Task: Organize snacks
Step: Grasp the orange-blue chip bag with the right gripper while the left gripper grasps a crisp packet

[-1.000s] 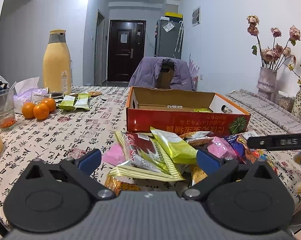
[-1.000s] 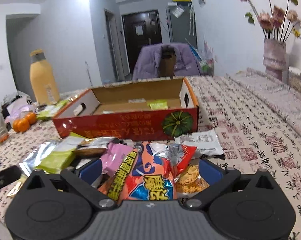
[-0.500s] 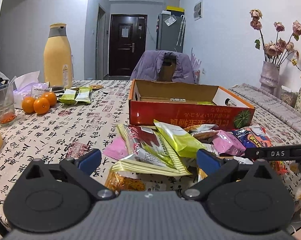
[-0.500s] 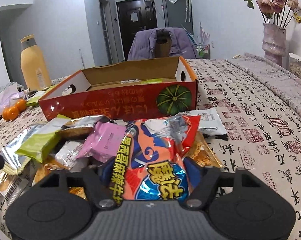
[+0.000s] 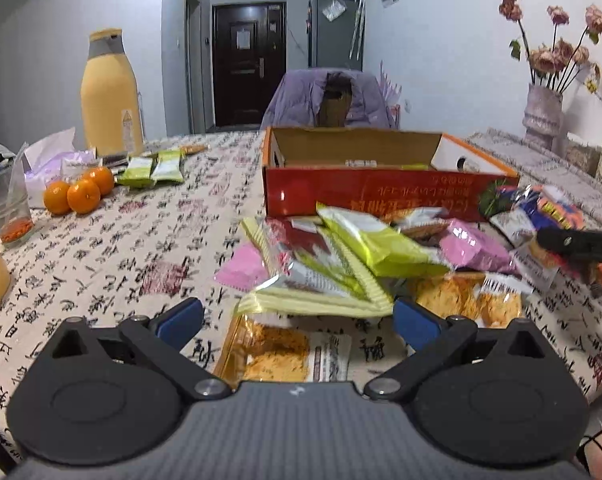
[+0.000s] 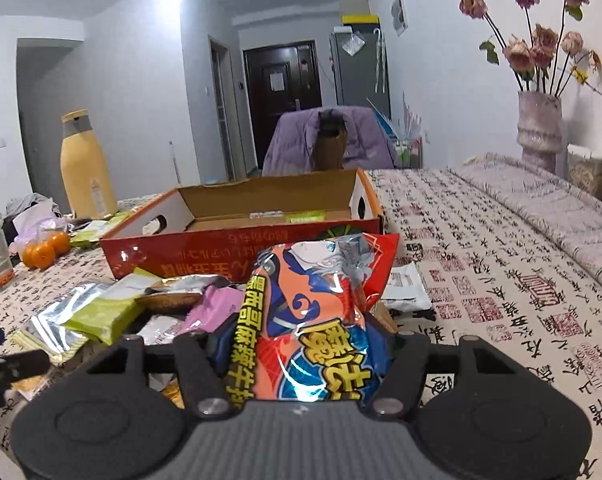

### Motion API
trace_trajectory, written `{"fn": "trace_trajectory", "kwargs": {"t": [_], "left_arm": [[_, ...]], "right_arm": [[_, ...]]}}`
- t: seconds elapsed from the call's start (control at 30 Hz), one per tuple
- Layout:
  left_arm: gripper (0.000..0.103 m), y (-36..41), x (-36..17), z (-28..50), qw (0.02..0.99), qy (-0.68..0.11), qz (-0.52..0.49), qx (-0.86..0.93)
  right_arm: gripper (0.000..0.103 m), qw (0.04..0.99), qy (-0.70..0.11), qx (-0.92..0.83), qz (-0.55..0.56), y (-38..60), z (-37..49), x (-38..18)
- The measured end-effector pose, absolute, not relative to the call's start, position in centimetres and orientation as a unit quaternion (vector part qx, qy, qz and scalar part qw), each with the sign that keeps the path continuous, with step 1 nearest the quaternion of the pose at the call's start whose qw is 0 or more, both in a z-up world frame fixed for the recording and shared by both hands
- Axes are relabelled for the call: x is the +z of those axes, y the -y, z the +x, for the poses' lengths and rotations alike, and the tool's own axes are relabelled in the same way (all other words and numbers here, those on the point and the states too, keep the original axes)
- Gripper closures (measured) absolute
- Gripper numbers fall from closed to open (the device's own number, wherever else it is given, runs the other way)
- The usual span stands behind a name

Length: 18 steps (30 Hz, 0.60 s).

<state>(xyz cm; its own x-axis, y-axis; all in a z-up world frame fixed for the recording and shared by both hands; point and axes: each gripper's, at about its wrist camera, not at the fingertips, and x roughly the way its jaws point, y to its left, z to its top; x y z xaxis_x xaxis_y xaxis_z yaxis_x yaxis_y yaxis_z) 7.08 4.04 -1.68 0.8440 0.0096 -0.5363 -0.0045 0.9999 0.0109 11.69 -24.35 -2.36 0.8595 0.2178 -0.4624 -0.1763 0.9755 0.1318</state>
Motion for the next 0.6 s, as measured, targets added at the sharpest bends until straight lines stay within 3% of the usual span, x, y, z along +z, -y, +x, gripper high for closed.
{"fn": "trace_trajectory", "kwargs": {"t": [0.6], "left_arm": [[0.000, -4.5, -4.1, 8.7, 0.937, -0.349, -0.005, 0.031]], "right_arm": [[0.041, 0.962, -0.247, 0.113, 0.039, 24.4, 9.5, -3.0]]}}
